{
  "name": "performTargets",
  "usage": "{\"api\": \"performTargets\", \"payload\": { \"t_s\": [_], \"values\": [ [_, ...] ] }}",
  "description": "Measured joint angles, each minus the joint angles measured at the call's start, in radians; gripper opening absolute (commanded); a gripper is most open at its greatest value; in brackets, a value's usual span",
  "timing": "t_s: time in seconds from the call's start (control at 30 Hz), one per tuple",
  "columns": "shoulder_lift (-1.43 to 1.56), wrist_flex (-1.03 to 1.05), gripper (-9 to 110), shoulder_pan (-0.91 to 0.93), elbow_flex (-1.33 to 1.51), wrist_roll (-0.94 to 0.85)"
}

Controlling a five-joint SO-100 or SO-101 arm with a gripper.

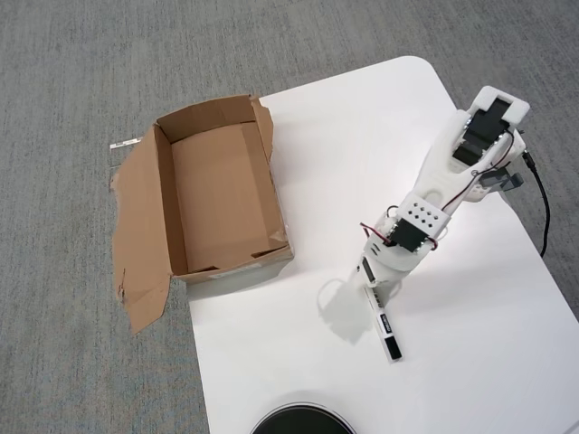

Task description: Grasp a pen and put it in the box.

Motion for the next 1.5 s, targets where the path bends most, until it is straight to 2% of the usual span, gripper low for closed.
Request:
{"api": "performTargets", "payload": {
  "t_s": [0.2, 0.97, 1.07, 1.27, 1.5],
  "values": [
    [-0.046, 0.081, 19, -0.009, -0.054, -0.002],
    [-0.060, 0.091, 18, -0.003, -0.081, -0.002],
    [-0.060, 0.091, 15, -0.003, -0.081, -0.002],
    [-0.060, 0.091, 1, -0.003, -0.081, -0.002],
    [-0.061, 0.091, 0, -0.005, -0.084, 0.003]
  ]
}}
